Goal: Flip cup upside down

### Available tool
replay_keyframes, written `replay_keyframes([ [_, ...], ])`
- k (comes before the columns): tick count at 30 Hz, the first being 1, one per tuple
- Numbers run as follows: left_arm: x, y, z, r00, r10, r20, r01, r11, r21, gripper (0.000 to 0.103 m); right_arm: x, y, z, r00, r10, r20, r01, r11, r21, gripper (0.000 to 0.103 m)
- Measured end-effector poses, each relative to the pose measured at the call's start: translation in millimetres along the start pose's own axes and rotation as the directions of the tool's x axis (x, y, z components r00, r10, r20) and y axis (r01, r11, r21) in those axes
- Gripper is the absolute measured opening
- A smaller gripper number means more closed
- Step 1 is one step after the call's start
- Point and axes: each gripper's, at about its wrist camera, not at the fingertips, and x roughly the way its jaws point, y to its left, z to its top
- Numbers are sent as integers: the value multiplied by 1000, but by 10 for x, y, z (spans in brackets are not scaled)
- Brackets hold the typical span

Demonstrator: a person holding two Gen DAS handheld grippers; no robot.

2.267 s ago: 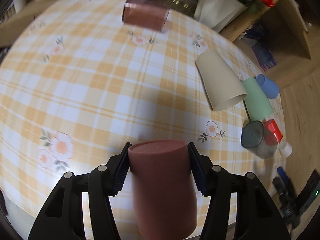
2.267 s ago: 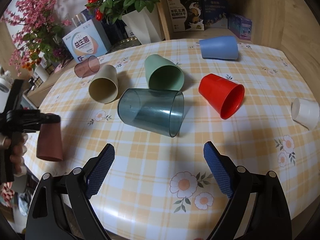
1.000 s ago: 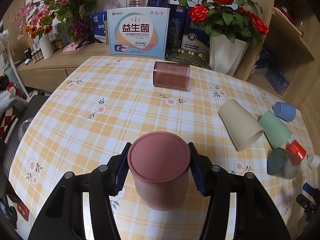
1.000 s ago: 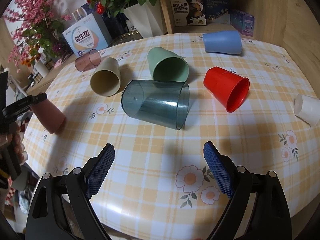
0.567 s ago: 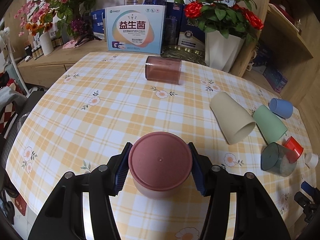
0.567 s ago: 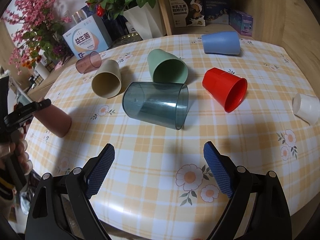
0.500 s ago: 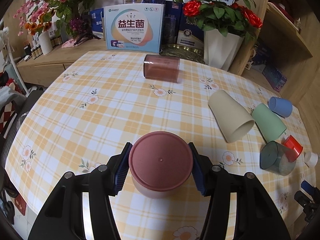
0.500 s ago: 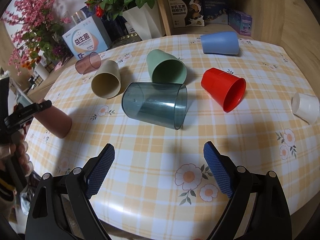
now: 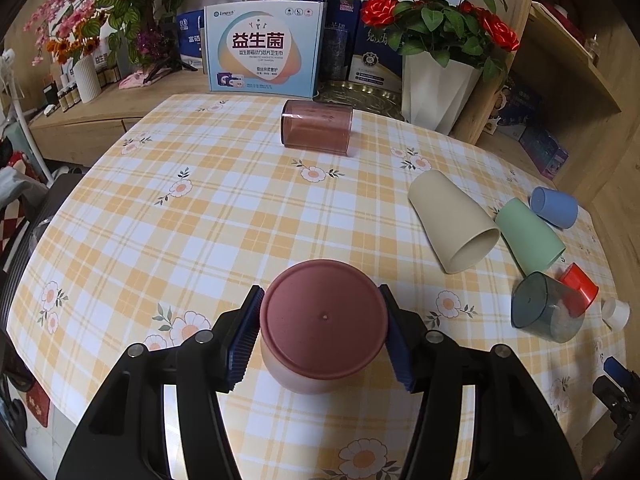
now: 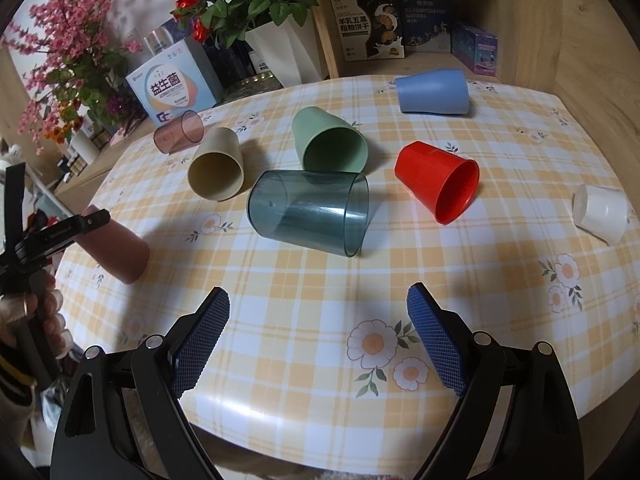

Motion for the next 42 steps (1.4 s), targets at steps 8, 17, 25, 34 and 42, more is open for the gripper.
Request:
replay_keyframes([
  [8, -142, 20, 33, 1000, -2, 5, 2, 1000, 1, 82, -184, 11, 18, 1000, -10, 30, 10, 1000, 0, 87],
  [17, -920, -60, 101, 993, 22, 113, -28, 998, 55, 97, -866, 59, 109, 982, -50, 184, 49, 999, 11, 87],
  [25, -1768, -285, -263, 966, 18, 256, -57, 988, 146, 97, -1571, 225, 0, 926, -134, 354, 148, 989, -13, 87],
  [34, -2259, -477, -600, 945, -56, 321, -12, 979, 206, 97, -1941, 441, -149, 885, -136, 445, 174, 984, -46, 87],
  [42, -2411, -528, -653, 930, -62, 362, -22, 975, 222, 97, -2084, 533, -263, 863, -145, 483, 193, 980, -51, 87],
])
